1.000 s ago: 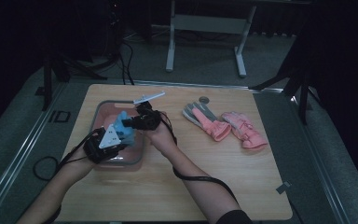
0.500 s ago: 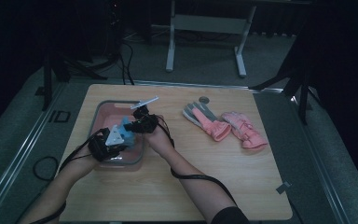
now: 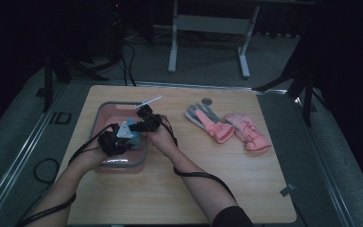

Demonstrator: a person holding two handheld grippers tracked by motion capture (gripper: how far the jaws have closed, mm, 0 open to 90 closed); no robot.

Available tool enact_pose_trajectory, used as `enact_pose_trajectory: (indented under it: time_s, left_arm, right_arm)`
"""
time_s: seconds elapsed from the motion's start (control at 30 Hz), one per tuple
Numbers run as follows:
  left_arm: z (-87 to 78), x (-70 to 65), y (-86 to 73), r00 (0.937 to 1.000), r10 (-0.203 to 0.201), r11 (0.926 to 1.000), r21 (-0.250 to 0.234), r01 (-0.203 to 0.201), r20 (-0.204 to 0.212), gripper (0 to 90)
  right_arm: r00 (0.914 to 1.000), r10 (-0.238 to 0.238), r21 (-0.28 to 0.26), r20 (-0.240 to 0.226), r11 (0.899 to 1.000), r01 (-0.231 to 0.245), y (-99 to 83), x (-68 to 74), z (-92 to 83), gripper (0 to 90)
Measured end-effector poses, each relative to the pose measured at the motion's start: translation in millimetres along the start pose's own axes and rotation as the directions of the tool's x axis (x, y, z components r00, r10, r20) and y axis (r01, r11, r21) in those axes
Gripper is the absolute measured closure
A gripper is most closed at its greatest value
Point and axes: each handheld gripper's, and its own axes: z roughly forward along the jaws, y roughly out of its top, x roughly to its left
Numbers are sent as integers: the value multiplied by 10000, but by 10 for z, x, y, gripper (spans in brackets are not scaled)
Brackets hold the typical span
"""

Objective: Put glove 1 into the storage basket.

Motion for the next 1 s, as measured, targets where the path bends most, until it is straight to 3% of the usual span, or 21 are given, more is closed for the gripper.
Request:
enact_pose_trajectory:
  time_s: [0.13,0.2,0.27,0.53,0.67,0.7,0.8,0.87,0.9,1.0]
  left_arm:
    - [70,24,-2,9999,-32,9999,135,30,105,781]
    - [114,35,-5,9998,-54,9996,292,49,172,779]
    - [156,37,-4,9999,1,9992,400,-8,173,774]
    - [263,47,-12,9980,-130,9974,719,85,620,734]
    - [216,78,-7,9972,-463,9980,451,437,581,583]
    - [195,88,-3,9978,-569,9977,379,556,349,522]
    - [121,144,3,9935,-1124,9934,256,1119,180,343]
    - [65,161,-3,9912,-1317,9912,164,1315,99,168]
    - [37,169,-5,9875,-1560,9878,65,1559,212,159]
    - [-65,141,7,9846,-1745,9837,-418,1749,133,144]
  right_arm:
    - [9999,-128,125,100,9998,126,15,9,21,805]
    - [9995,-257,93,200,9996,255,18,20,25,642]
    - [9992,-311,13,255,9995,311,15,22,4,575]
    - [9998,-126,-689,122,9975,134,19,22,-231,458]
    - [9999,126,-1101,33,9938,-122,13,-30,-360,401]
    - [9998,180,-1143,-28,9933,-182,9,-38,-386,377]
    - [9999,91,-1163,-139,9932,-107,-14,-48,-453,302]
    - [9993,-26,-1192,-364,9929,-18,-42,-46,-496,272]
    - [9990,-82,-1233,-442,9924,27,-59,-48,-517,259]
    - [9978,-38,-1430,-665,9897,-57,-108,-50,-593,243]
